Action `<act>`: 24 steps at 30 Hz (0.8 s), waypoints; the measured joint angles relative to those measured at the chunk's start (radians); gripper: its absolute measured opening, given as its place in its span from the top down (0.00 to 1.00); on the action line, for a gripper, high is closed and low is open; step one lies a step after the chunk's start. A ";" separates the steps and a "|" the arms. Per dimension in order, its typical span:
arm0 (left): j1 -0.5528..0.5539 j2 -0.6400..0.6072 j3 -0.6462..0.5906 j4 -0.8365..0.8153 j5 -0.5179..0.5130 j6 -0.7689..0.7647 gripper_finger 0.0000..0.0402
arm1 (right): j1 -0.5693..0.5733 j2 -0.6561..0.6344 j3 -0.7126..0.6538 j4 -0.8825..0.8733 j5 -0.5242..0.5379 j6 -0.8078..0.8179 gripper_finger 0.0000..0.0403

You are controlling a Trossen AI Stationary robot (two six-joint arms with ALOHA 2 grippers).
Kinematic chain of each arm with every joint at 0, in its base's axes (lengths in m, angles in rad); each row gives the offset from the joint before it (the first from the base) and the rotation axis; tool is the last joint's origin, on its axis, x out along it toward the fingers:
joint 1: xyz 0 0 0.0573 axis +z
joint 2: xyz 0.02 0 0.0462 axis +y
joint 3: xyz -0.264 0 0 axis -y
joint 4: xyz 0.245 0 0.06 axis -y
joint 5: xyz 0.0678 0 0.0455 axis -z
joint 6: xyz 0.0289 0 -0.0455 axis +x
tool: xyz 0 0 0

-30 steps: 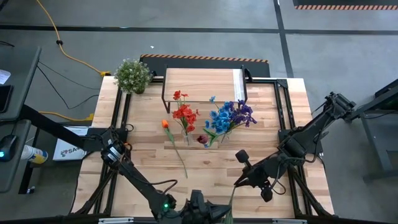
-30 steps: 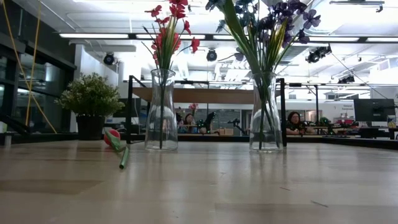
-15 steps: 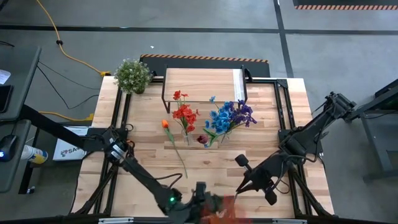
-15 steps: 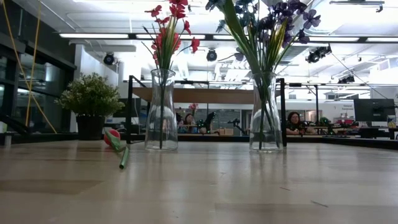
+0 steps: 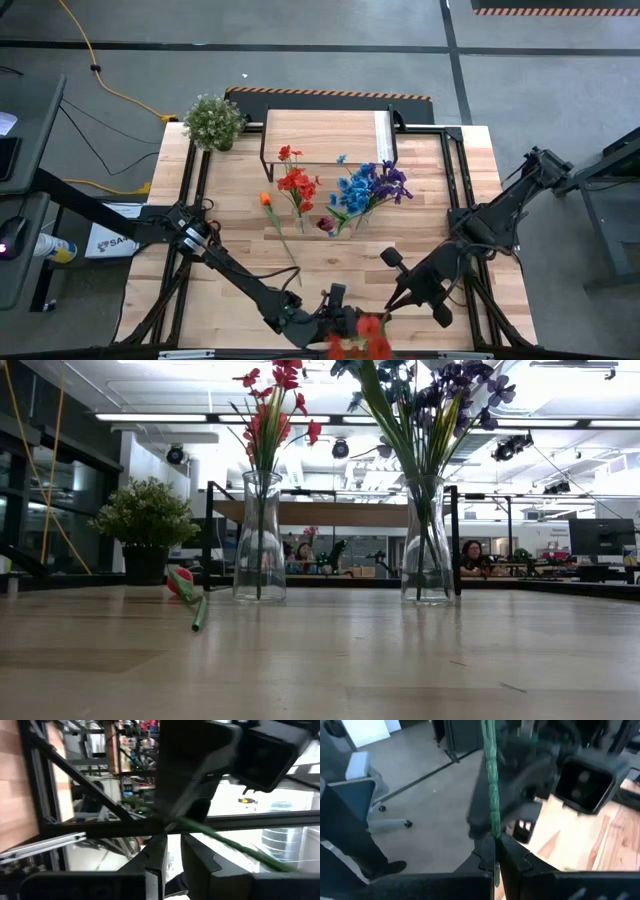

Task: Pick and place flowers into a vace then onto a shelf
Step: Put the red flowers into the left transparent vase

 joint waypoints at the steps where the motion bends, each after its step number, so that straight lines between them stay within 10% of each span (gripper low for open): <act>1: -0.001 -0.001 0.000 -0.005 -0.003 0.007 0.78 | 0.000 -0.002 0.015 -0.009 -0.002 -0.001 1.00; 15: -0.061 -0.001 0.000 0.012 -0.113 0.376 0.78 | 0.000 -0.005 0.153 -0.093 -0.099 0.040 1.00; 24: -0.106 -0.001 0.000 0.251 -0.305 0.922 0.78 | 0.000 -0.004 0.160 -0.068 -0.169 0.133 1.00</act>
